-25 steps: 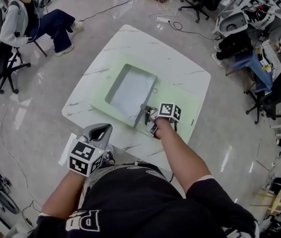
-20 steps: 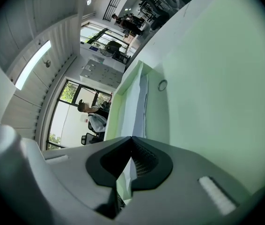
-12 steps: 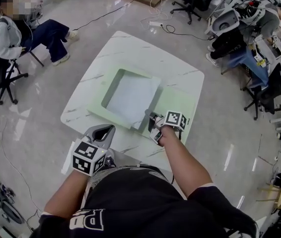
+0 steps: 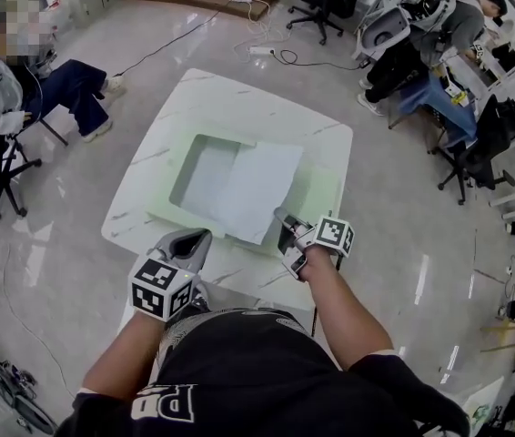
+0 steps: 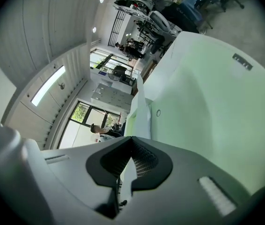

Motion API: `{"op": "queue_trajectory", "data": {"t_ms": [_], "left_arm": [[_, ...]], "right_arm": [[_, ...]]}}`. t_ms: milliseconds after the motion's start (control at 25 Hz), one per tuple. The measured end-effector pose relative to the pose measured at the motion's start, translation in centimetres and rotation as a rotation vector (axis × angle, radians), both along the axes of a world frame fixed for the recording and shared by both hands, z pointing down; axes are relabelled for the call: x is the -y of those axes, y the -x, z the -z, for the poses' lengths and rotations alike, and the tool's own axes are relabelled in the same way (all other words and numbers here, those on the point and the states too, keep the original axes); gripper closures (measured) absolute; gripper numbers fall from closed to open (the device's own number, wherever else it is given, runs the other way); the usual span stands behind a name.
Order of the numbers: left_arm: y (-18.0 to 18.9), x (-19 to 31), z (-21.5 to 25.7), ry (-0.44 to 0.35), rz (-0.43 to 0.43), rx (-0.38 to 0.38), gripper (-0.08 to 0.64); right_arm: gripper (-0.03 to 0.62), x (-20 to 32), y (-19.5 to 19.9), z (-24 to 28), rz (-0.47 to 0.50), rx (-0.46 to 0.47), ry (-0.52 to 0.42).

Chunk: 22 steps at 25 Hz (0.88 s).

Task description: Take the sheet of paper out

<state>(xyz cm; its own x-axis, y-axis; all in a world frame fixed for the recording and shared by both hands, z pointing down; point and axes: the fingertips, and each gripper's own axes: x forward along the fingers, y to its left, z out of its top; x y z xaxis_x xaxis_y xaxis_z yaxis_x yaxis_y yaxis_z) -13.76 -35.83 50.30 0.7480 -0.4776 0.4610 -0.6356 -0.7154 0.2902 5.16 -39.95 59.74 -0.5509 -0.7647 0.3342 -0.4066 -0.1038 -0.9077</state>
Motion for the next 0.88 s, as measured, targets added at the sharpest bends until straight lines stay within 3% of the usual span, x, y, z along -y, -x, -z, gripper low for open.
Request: {"op": "queue_trajectory", "data": {"t_ms": [160, 440, 720, 880], "left_arm": [[-1.4, -0.3, 1.3, -0.001, -0.017, -0.041, 0.503], [-4.5, -1.6, 4.4, -0.04, -0.07, -0.072, 0.503], [-7.3, -2.6, 6.7, -0.083, -0.114, -0.109, 0.503], [-8.6, -3.1, 7.7, -0.097, -0.14, -0.115, 0.503]], "right_arm": [[0.592, -1.8, -1.3, 3.6, -0.029, 0.006, -0.07], [0.592, -5.5, -4.4, 10.0, -0.065, -0.082, -0.194], [0.592, -8.2, -5.5, 16.4, -0.061, -0.122, -0.383], [0.592, -9.7, -6.3, 19.1, -0.082, -0.238, -0.452]]}}
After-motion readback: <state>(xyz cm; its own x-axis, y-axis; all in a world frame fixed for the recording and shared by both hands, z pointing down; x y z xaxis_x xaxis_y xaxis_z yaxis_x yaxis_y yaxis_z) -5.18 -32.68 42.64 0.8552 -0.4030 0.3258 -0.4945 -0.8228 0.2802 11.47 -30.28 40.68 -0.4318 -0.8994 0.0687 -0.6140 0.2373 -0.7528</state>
